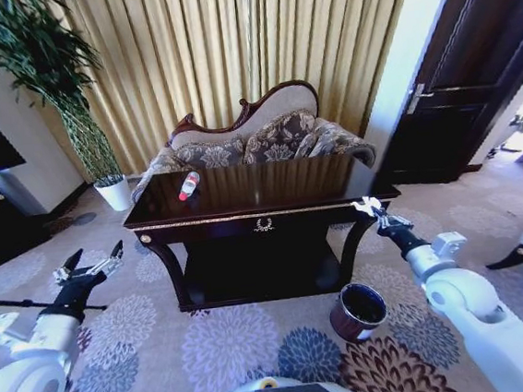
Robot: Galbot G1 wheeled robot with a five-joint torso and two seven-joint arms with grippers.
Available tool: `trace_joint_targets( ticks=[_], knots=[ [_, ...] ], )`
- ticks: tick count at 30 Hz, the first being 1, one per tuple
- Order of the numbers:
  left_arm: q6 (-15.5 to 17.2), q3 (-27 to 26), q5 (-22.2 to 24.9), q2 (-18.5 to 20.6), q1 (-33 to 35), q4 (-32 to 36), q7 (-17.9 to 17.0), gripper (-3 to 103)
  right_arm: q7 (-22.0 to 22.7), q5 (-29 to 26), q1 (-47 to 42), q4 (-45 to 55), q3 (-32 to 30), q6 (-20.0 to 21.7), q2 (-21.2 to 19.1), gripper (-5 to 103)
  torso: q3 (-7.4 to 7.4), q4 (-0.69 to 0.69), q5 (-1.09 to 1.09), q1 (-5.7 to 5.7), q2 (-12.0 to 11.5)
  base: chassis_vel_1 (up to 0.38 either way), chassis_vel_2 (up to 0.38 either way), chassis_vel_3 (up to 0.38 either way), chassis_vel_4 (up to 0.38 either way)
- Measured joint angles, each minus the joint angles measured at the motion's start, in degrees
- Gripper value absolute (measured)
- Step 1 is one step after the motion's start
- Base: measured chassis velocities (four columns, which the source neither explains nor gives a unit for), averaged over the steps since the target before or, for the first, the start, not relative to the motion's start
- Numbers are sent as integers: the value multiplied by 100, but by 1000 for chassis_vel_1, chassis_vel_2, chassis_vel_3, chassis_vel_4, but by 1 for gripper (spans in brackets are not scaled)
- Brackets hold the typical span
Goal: Move to the front of the table and place the trash on the table into the trash bin.
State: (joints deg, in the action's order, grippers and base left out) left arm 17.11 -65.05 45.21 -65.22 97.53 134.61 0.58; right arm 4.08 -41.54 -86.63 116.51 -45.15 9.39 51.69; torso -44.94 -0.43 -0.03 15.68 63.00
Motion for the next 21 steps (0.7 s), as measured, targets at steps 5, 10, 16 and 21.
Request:
trace_joint_targets(
  ticks=[5,10,16,21],
  knots=[
    [-69,1,-61,-29,-6,28,0,100,-176,478,-2,-678,290,-18,246,0,-2,1,2,3,-2,0,0,0,0],
    [-136,-49,-106,-55,26,75,1,100,-250,946,304,-1958,631,-282,496,0,-2,2,2,4,-2,0,0,0,0],
    [-150,-40,-133,-108,41,93,7,100,-367,1722,670,-3412,830,-809,664,0,-2,1,2,3,-2,0,0,0,0],
    [-154,83,-202,-158,17,111,10,100,-415,2030,977,-4369,944,-1019,845,0,-2,1,2,3,-2,0,0,0,0]
  ],
)
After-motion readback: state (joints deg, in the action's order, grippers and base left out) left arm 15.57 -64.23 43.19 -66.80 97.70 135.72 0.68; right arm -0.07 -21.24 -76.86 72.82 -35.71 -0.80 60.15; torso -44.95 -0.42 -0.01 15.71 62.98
